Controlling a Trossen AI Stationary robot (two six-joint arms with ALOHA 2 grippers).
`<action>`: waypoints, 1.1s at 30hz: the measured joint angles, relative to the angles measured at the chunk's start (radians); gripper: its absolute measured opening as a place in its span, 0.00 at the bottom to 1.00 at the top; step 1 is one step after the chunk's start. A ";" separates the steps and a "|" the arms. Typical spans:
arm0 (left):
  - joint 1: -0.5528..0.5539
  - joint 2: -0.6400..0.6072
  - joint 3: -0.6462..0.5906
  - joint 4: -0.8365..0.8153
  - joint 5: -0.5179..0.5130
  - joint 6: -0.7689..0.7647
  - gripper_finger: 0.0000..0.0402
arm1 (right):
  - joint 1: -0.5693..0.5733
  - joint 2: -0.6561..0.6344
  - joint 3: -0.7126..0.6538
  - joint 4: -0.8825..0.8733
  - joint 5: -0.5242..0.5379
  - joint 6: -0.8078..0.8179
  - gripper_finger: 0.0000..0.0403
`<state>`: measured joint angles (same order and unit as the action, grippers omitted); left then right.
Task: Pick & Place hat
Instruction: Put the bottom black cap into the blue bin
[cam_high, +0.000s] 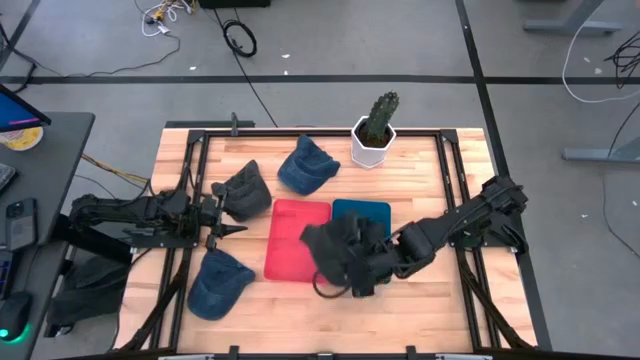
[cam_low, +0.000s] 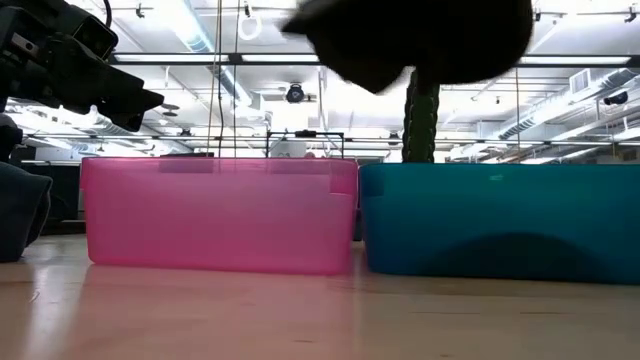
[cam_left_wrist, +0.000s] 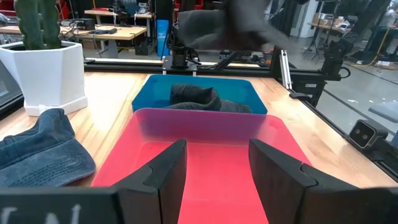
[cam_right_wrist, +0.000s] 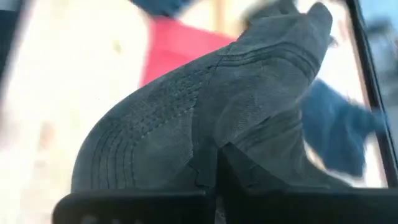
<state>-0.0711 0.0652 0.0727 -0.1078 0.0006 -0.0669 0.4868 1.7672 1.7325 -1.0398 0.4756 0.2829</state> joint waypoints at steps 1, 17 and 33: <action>0.000 0.000 0.000 0.000 0.000 0.000 0.44 | -0.010 0.001 0.000 -0.028 0.011 0.038 0.02; 0.000 0.000 0.000 0.000 0.000 0.000 0.44 | -0.112 0.017 -0.164 -0.142 -0.042 0.315 0.02; 0.000 0.000 0.000 0.000 0.000 0.000 0.44 | -0.141 0.016 -0.228 -0.024 -0.136 0.366 0.02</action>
<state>-0.0713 0.0650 0.0727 -0.1078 0.0006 -0.0666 0.3454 1.7828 1.5043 -1.0637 0.3393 0.6487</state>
